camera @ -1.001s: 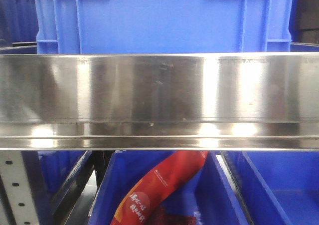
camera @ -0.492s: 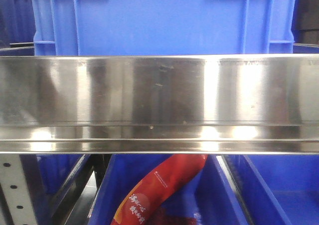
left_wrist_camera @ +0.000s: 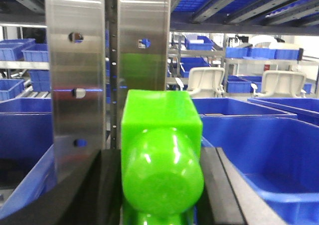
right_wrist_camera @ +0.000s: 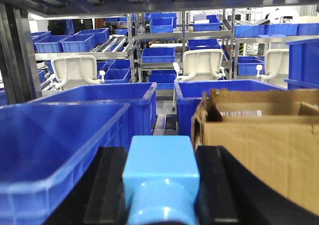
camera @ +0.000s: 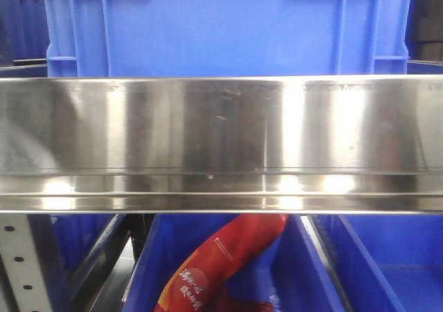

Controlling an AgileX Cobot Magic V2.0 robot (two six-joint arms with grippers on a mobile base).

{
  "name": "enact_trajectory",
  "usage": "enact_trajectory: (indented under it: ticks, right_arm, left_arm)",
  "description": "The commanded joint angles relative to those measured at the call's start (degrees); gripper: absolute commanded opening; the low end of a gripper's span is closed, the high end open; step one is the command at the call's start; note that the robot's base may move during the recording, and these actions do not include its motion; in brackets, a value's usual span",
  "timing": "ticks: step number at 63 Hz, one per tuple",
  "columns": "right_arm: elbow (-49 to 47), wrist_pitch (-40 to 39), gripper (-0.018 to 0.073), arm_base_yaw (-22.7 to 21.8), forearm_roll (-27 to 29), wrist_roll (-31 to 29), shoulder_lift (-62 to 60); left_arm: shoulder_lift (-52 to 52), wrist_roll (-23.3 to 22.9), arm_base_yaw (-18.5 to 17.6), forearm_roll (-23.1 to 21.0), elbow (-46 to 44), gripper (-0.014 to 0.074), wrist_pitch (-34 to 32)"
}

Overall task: Grab block from conveyor and place in blue bin
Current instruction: 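Open both grippers to drop the blocks into the blue bin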

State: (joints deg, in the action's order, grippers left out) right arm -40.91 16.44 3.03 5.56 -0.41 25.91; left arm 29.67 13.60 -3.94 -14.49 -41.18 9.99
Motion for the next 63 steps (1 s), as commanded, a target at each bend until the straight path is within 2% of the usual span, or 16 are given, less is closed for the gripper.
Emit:
enact_trajectory:
  ticks: [1,6,13,19,30,37,39,44,47,54,63]
  right_arm:
    - [-3.05,-3.02,-0.0162,0.06,0.32,-0.12,5.07]
    - [-5.68,-5.09,-0.0162,1.10,0.63,-0.12,9.36]
    - [-9.23,-7.86,-0.0162,4.55,0.63,-0.12,15.26]
    - [-12.36,-8.99,-0.0162,8.75,0.63,-0.12,20.34]
    - [-17.86,-10.96,-0.0162,17.31,0.63,-0.12,31.36]
    - [-20.62,-11.66,-0.0162,20.65,0.63,-0.12,36.69]
    - [-21.67,-11.28,-0.0161,21.42,0.63,-0.12,38.40]
    - [-24.50,-10.35,-0.0157,22.31,0.63,-0.12,42.85]
    - [-26.23,-10.12,-0.0157,22.31,0.63,-0.12,44.46]
    - [-30.43,-9.17,-0.0157,22.31,0.63,-0.12,49.39]
    - [-33.84,-6.05,-0.0157,22.31,0.63,-0.12,54.18]
  left_arm:
    - [3.46,0.12,-0.40,-0.45,-3.61,-0.0111,1.10]
    - [7.74,0.12,-0.55,-0.45,-7.11,-0.0111,1.81]
    - [13.57,0.47,-3.26,-0.45,-13.05,-0.0111,5.34]
    - [18.73,2.00,-8.49,-0.34,-18.00,-0.0111,8.14]
    - [29.62,2.89,-22.24,2.71,-26.67,-0.0111,8.25]
    - [37.37,1.91,-26.95,2.71,-31.82,-0.0111,8.52]
    - [39.90,0.33,-27.36,2.71,-33.53,-0.0111,8.52]
    - [45.65,-6.86,-27.26,2.71,-37.97,-0.0111,8.72]
    - [48.57,-9.22,-27.01,2.71,-39.96,-0.0111,8.72]
    - [53.98,-9.38,-27.01,2.04,-42.93,-0.0111,8.84]
    - [58.09,-9.38,-27.01,-4.06,-43.62,-0.0111,8.38]
